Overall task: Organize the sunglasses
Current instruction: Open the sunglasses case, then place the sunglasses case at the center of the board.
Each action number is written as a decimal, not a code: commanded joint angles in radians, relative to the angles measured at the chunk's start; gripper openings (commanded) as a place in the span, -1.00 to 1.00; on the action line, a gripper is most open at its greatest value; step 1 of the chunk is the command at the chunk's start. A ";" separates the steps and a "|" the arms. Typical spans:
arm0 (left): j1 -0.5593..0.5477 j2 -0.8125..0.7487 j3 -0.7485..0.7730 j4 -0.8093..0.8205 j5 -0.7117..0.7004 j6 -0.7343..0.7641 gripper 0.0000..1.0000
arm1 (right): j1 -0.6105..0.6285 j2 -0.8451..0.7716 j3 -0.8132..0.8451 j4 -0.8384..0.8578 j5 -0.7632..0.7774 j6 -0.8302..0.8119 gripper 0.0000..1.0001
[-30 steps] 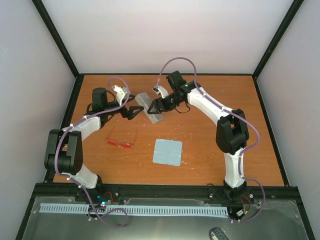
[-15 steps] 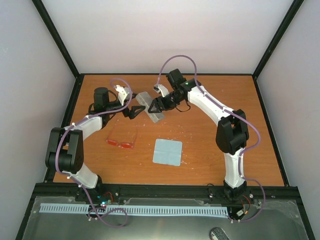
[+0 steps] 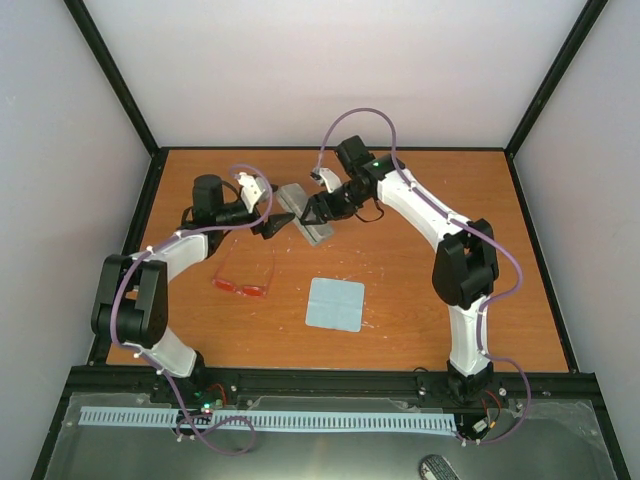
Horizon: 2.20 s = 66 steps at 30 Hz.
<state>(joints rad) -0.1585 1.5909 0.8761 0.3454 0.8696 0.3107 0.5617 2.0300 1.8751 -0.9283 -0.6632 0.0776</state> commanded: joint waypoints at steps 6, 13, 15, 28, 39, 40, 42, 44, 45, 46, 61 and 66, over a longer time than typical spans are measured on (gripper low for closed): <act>-0.065 0.066 -0.007 -0.067 -0.113 0.097 0.97 | 0.038 -0.146 0.067 0.142 -0.232 0.035 -0.94; -0.085 0.072 -0.007 -0.072 -0.133 0.112 0.97 | 0.038 -0.196 0.004 0.186 -0.234 0.061 -0.94; -0.087 0.070 -0.006 -0.076 -0.136 0.112 0.97 | 0.037 -0.203 -0.026 0.186 -0.194 0.059 -0.94; 0.011 -0.064 -0.038 -0.233 -0.223 0.132 0.99 | -0.149 -0.034 -0.130 0.059 0.016 -0.065 -0.94; 0.094 -0.103 -0.059 -0.306 -0.248 0.213 0.99 | -0.239 0.337 0.162 -0.166 -0.124 -0.185 -0.94; 0.094 -0.099 -0.055 -0.307 -0.248 0.209 0.99 | -0.239 0.358 0.172 -0.174 -0.140 -0.183 -0.94; 0.094 -0.093 -0.045 -0.304 -0.247 0.205 0.99 | -0.242 0.379 0.172 -0.181 -0.151 -0.181 -0.93; 0.094 -0.083 -0.038 -0.304 -0.245 0.203 0.99 | -0.243 0.391 0.157 -0.179 -0.152 -0.179 -0.86; 0.094 -0.080 -0.033 -0.305 -0.244 0.203 0.99 | -0.246 0.395 0.148 -0.179 -0.153 -0.178 -0.78; 0.094 -0.074 -0.030 -0.304 -0.242 0.202 0.99 | -0.252 0.399 0.139 -0.179 -0.154 -0.175 -0.67; 0.094 -0.058 -0.017 -0.293 -0.220 0.211 0.99 | -0.286 0.367 0.109 -0.155 -0.113 -0.155 0.95; 0.094 -0.060 -0.017 -0.292 -0.216 0.210 0.99 | -0.287 0.330 0.108 -0.149 -0.076 -0.142 1.00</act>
<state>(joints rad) -0.0669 1.5230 0.8246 0.0517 0.6334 0.5041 0.2817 2.3959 1.9884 -1.0664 -0.7887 -0.0780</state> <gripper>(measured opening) 0.995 0.997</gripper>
